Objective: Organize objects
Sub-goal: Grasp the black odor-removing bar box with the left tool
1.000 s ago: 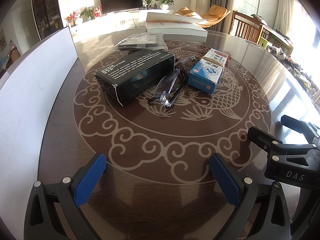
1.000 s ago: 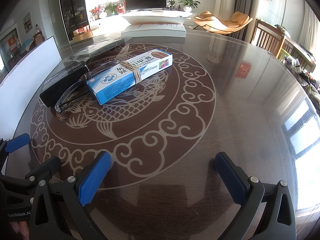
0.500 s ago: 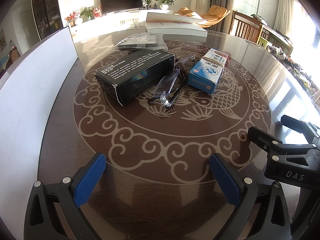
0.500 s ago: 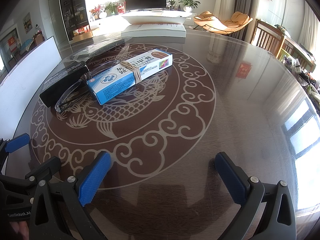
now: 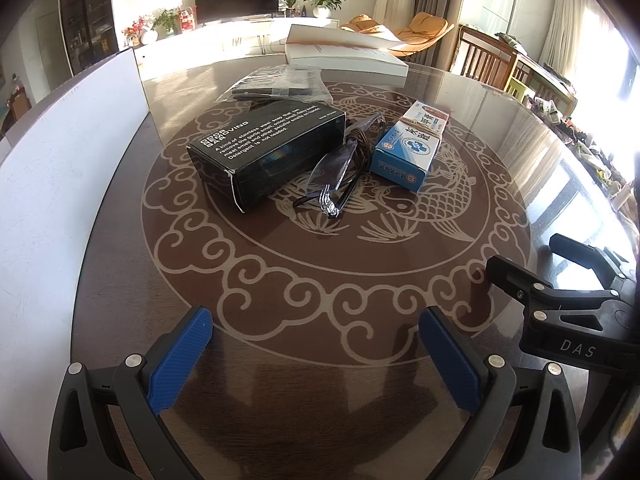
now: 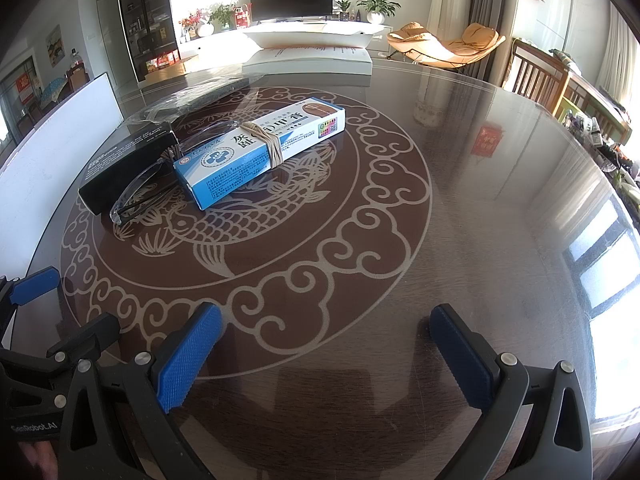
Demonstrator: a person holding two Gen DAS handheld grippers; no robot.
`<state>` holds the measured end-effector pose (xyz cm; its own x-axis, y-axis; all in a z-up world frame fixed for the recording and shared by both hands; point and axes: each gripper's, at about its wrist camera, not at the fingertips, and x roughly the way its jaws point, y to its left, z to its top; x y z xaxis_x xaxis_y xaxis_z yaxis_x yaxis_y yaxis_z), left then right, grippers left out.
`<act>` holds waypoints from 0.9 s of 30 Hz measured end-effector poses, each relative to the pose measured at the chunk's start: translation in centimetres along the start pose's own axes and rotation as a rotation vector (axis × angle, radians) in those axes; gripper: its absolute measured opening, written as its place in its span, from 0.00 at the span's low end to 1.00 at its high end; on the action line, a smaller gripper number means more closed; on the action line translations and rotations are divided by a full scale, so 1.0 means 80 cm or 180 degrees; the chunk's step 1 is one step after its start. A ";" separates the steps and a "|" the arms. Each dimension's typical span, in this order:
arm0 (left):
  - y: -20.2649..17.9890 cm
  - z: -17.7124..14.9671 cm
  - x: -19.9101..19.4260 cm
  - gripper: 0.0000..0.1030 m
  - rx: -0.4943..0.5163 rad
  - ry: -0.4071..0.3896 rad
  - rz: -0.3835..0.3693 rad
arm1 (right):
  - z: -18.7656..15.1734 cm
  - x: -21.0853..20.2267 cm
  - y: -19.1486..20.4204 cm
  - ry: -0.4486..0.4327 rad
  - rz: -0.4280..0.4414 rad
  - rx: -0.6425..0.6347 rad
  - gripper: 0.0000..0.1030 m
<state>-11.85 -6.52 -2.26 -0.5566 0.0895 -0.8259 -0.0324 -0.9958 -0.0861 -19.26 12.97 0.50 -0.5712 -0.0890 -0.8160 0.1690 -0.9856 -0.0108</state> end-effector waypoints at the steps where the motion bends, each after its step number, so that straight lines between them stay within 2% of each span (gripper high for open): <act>1: 0.010 0.005 -0.004 1.00 -0.0086 -0.0033 -0.0048 | 0.000 0.000 0.000 0.0000 0.0000 0.0000 1.00; 7: 0.071 0.083 -0.014 1.00 -0.0483 -0.0233 0.0011 | 0.000 0.000 0.000 0.0000 0.0000 0.0000 1.00; 10: 0.075 0.122 0.018 1.00 -0.0311 -0.0008 0.0027 | 0.000 0.000 0.000 0.0000 0.0001 0.0000 1.00; 15: 0.057 0.147 0.073 1.00 0.0116 0.0368 -0.0239 | 0.000 0.000 0.000 0.0001 0.0001 0.0000 1.00; 16: 0.054 0.147 0.078 0.98 0.0169 0.0353 -0.0330 | 0.000 0.000 0.000 0.0001 0.0002 0.0000 1.00; 17: 0.052 0.144 0.077 0.91 0.0187 0.0256 -0.0384 | 0.000 0.000 0.000 0.0001 0.0002 0.0000 1.00; 19: 0.050 0.137 0.071 0.70 0.0194 0.0118 -0.0367 | 0.000 0.000 0.000 0.0001 0.0002 0.0000 1.00; 21: 0.044 0.122 0.060 0.59 0.0216 0.0042 -0.0230 | 0.000 0.000 0.000 0.0001 0.0002 0.0000 1.00; 24: 0.032 0.075 0.029 0.57 0.0087 -0.0068 0.0091 | 0.000 0.000 0.000 0.0001 0.0002 0.0000 1.00; 27: 0.027 0.018 -0.005 0.57 -0.0102 -0.0174 0.0218 | 0.000 0.000 0.000 0.0001 0.0002 0.0000 1.00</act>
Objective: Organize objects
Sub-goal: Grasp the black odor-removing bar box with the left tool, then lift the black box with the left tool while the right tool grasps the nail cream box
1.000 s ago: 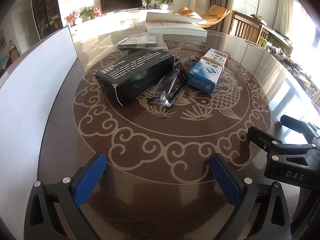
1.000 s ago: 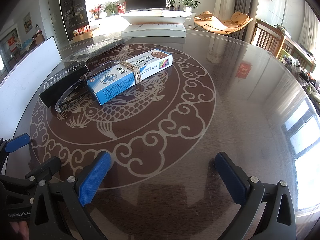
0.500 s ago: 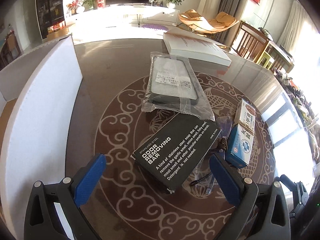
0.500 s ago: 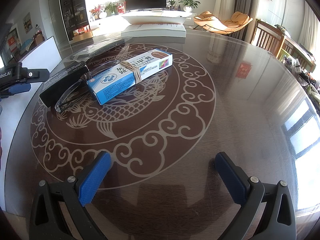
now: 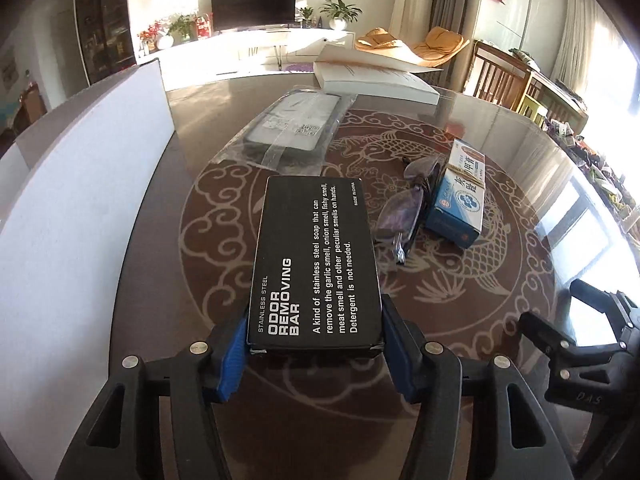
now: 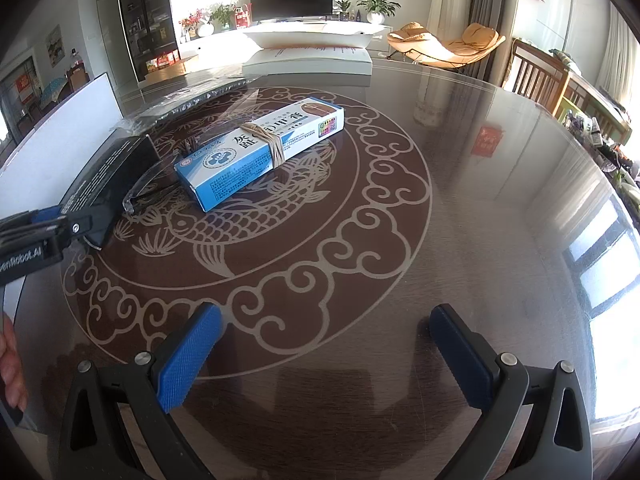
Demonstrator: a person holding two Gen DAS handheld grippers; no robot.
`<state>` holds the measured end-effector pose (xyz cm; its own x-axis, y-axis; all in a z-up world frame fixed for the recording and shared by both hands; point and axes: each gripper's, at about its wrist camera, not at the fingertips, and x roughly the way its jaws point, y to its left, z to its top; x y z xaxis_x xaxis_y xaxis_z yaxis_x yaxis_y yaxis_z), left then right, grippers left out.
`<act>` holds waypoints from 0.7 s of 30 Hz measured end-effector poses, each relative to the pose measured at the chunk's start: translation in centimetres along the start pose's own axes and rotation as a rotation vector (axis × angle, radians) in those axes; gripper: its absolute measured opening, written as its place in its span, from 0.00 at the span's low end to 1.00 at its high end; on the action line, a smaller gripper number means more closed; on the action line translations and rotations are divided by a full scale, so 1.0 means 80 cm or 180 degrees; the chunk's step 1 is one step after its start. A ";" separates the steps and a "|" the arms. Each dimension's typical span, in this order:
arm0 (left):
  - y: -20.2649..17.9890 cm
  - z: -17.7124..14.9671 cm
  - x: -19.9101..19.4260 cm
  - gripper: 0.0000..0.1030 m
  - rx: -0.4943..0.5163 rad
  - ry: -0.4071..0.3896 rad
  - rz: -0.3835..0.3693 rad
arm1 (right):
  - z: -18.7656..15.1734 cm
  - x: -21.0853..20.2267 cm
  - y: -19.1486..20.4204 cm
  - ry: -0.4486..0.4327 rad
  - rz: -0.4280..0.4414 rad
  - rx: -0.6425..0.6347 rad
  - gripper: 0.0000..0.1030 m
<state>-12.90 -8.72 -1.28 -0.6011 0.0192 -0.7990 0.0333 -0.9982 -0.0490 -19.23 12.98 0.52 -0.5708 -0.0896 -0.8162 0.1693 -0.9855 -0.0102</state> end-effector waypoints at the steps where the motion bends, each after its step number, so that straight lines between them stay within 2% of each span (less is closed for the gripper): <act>1: 0.000 -0.016 -0.010 0.57 -0.0052 -0.0032 0.0018 | 0.000 0.000 0.000 0.0000 0.0000 0.0000 1.00; 6: 0.000 -0.060 -0.031 0.58 -0.0149 -0.0059 -0.0011 | 0.000 0.000 0.000 -0.0001 0.0000 0.0000 1.00; 8: 0.000 -0.059 -0.028 0.71 -0.0140 -0.0027 -0.0023 | 0.000 0.000 0.000 -0.0001 0.0000 0.0000 1.00; 9: 0.000 -0.058 -0.024 0.91 -0.0128 0.0025 -0.0038 | 0.000 0.000 0.000 -0.0001 0.0000 0.0000 1.00; 10: -0.001 -0.057 -0.020 1.00 -0.0114 0.0079 -0.0042 | 0.000 0.000 0.000 -0.0001 0.0000 0.0000 1.00; 13: -0.007 -0.057 -0.016 1.00 -0.0036 0.0122 0.0015 | 0.000 0.000 -0.001 -0.0002 0.0000 0.0000 1.00; 15: -0.015 -0.057 -0.012 1.00 0.0077 0.0180 0.0143 | 0.000 0.000 -0.001 -0.0001 0.0000 0.0000 1.00; 21: -0.015 -0.057 -0.012 1.00 0.0088 0.0175 0.0134 | 0.000 0.000 -0.001 -0.0001 0.0000 0.0000 1.00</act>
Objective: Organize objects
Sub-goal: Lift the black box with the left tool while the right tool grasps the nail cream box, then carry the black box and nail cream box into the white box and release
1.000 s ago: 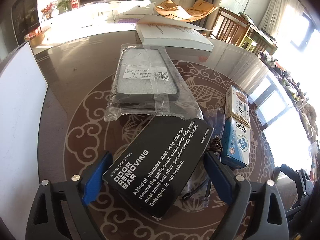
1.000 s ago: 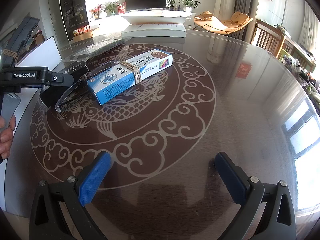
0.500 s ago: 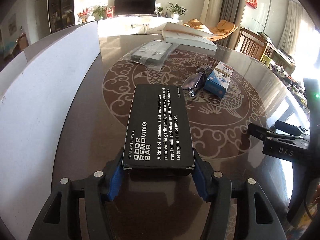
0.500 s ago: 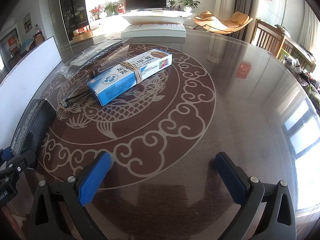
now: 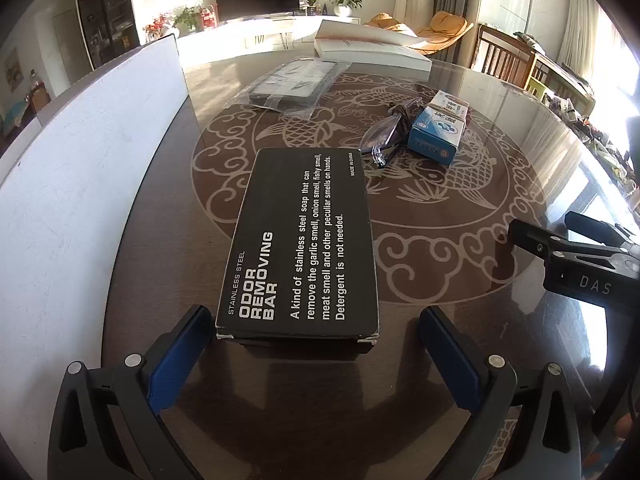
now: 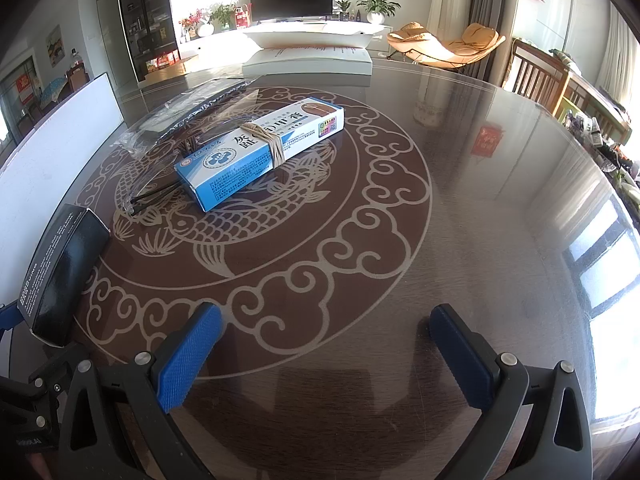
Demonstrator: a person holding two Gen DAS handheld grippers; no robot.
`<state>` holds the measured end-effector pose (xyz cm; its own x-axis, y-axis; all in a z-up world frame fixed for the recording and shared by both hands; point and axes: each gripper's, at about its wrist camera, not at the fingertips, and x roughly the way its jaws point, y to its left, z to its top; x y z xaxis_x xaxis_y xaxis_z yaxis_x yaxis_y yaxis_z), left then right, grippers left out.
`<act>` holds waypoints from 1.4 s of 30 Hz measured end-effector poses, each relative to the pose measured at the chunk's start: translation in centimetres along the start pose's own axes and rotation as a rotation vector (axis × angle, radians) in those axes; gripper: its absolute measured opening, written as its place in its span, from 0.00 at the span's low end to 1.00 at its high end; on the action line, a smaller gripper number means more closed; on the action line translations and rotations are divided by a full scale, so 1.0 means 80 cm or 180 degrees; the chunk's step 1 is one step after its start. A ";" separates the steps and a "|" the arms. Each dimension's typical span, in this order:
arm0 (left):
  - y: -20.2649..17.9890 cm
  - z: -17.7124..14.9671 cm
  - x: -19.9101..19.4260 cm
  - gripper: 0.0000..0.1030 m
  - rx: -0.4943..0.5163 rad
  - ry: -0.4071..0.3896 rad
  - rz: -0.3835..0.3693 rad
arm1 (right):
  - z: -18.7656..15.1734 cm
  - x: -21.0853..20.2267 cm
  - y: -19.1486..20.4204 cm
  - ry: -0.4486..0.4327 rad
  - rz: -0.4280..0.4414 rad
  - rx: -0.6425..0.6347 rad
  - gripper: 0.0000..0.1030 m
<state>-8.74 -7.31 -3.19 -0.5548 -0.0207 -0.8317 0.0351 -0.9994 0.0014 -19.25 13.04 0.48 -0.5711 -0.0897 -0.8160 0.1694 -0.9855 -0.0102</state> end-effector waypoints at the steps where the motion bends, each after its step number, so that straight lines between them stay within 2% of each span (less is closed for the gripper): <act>1: 0.000 0.000 0.000 1.00 -0.0001 0.0000 0.0003 | 0.000 0.000 0.000 0.0000 0.0000 0.0000 1.00; 12: 0.000 0.000 0.000 1.00 0.0000 -0.0001 0.0004 | 0.001 0.000 0.000 0.0020 0.0010 -0.0012 1.00; 15: 0.000 0.000 0.000 1.00 -0.0001 -0.0001 0.0002 | 0.013 0.003 -0.009 0.0203 0.0285 -0.0231 1.00; 16: 0.000 0.000 0.000 1.00 0.0000 -0.0001 -0.0001 | 0.021 0.003 -0.018 0.0198 0.0384 -0.0156 1.00; 19: 0.000 0.000 0.000 1.00 -0.0002 -0.0002 -0.0001 | 0.067 -0.004 -0.038 0.0094 0.0363 0.0242 1.00; 23: 0.000 0.000 0.000 1.00 0.0001 -0.0001 -0.0001 | 0.148 0.022 -0.019 0.0208 0.0592 0.0626 0.99; 24: 0.000 0.000 0.000 1.00 0.0002 -0.0001 0.0000 | 0.161 0.034 -0.004 0.0310 0.0560 0.0603 0.97; 25: 0.000 0.000 0.000 1.00 0.0001 -0.0001 0.0000 | 0.171 0.048 0.011 0.0416 0.0483 0.0538 0.87; 26: 0.000 0.000 0.000 1.00 0.0000 -0.0002 0.0000 | 0.176 0.061 0.025 0.0518 0.0410 0.0478 0.69; 28: 0.000 0.000 0.000 1.00 -0.0001 -0.0002 -0.0005 | 0.177 0.076 0.042 0.0616 0.0373 0.0469 0.59; 31: 0.000 0.000 0.000 1.00 -0.0001 -0.0003 -0.0005 | 0.169 0.074 0.048 0.0540 0.0374 0.0468 0.54; 32: 0.000 0.000 0.001 1.00 -0.0001 -0.0002 -0.0005 | 0.163 0.074 0.049 0.0591 0.0375 0.0417 0.48; 36: 0.000 0.000 0.001 1.00 -0.0001 -0.0002 -0.0005 | 0.135 0.066 0.049 0.0730 0.0354 0.0043 0.42; 40: 0.001 0.000 0.000 1.00 -0.0005 -0.0001 -0.0006 | 0.104 0.049 0.052 0.0763 0.0213 -0.0386 0.41; 42: 0.001 0.000 0.001 1.00 -0.0005 0.0003 -0.0002 | 0.102 0.047 0.057 0.0737 0.0194 -0.0530 0.44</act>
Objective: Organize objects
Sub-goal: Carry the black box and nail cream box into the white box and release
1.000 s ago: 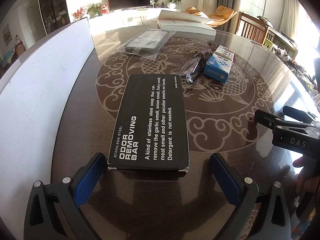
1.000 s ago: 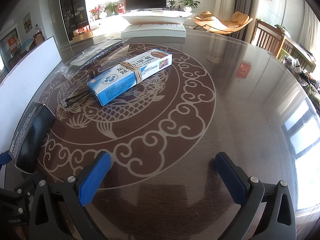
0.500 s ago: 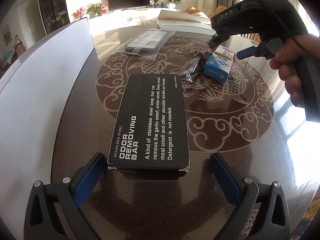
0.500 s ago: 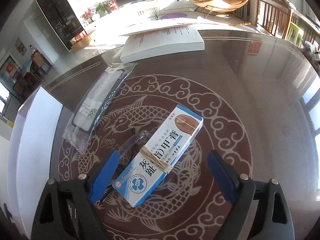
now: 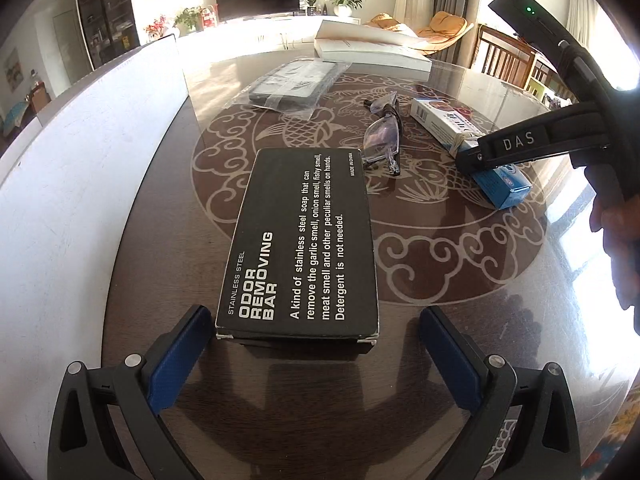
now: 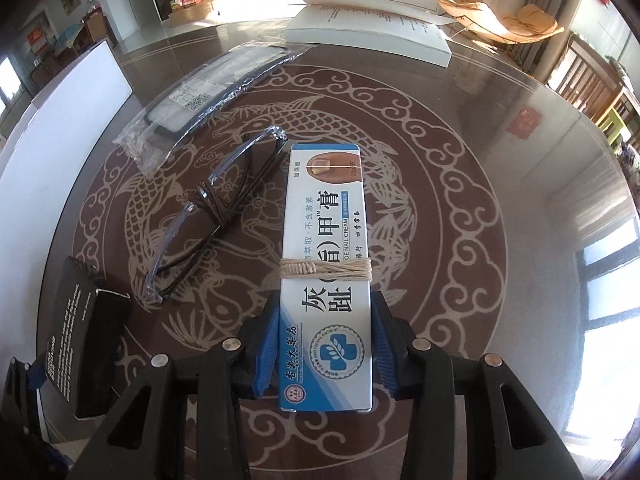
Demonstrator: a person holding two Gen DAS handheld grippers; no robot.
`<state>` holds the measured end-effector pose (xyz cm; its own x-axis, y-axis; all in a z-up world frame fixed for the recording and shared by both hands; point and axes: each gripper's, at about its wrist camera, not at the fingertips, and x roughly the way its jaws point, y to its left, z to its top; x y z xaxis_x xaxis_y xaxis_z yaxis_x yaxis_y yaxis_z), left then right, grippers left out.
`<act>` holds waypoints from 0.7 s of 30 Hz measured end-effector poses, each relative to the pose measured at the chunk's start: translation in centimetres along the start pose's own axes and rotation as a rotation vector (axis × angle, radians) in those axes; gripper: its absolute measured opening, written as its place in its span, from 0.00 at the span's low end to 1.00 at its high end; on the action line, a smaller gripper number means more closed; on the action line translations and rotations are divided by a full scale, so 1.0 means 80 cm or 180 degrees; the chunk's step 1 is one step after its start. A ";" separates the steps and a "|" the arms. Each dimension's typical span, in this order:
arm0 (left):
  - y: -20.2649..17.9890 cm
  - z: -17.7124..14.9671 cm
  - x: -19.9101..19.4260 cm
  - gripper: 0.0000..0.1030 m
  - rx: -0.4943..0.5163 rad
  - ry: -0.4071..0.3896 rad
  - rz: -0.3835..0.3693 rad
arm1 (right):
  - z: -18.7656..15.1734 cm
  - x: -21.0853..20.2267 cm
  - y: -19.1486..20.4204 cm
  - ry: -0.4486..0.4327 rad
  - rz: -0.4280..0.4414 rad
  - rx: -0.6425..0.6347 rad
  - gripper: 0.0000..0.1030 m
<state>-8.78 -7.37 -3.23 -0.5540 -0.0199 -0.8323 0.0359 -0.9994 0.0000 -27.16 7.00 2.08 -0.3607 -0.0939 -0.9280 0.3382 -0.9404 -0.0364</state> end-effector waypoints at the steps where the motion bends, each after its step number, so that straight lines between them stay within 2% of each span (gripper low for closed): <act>1: 0.000 0.001 0.000 1.00 -0.0002 0.0007 0.0000 | 0.002 0.001 0.001 -0.0004 -0.0001 -0.0018 0.52; 3: 0.000 0.003 0.001 1.00 0.0060 0.0029 -0.0023 | 0.006 0.005 0.001 0.0000 0.0050 0.0006 0.53; 4: 0.001 0.006 0.003 1.00 0.0147 0.0059 -0.0080 | 0.007 0.005 0.000 -0.0010 0.0066 0.0018 0.51; 5: 0.004 0.011 0.006 1.00 0.0223 0.0131 -0.0140 | 0.007 0.004 -0.001 -0.0020 0.0071 0.0027 0.42; 6: 0.006 0.015 0.008 1.00 0.0259 0.0159 -0.0157 | 0.006 0.003 -0.002 -0.0005 0.0060 0.0031 0.41; 7: 0.009 0.017 0.007 0.89 0.0255 0.0108 -0.0145 | 0.003 0.000 -0.004 0.0004 0.0073 0.0038 0.41; 9: 0.014 0.018 -0.001 0.56 0.0232 -0.0099 -0.0171 | -0.010 -0.011 -0.010 0.0000 0.0109 0.0060 0.41; 15: 0.038 0.001 -0.034 0.56 -0.0206 -0.0352 -0.0508 | -0.055 -0.074 -0.037 -0.0174 0.0442 0.0230 0.41; 19: 0.056 -0.002 -0.082 0.56 -0.0455 -0.0554 -0.0711 | -0.061 -0.117 -0.042 -0.0316 0.0881 0.0480 0.41; 21: 0.075 0.001 -0.114 0.56 -0.0598 -0.0684 -0.0803 | -0.053 -0.138 -0.027 -0.0419 0.1116 0.0550 0.41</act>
<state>-3.57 -13.20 4.38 -0.7260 0.2004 -0.6578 0.0167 -0.9512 -0.3083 -20.25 11.47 10.80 -0.3615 -0.4487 -0.8173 0.3136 -0.8840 0.3467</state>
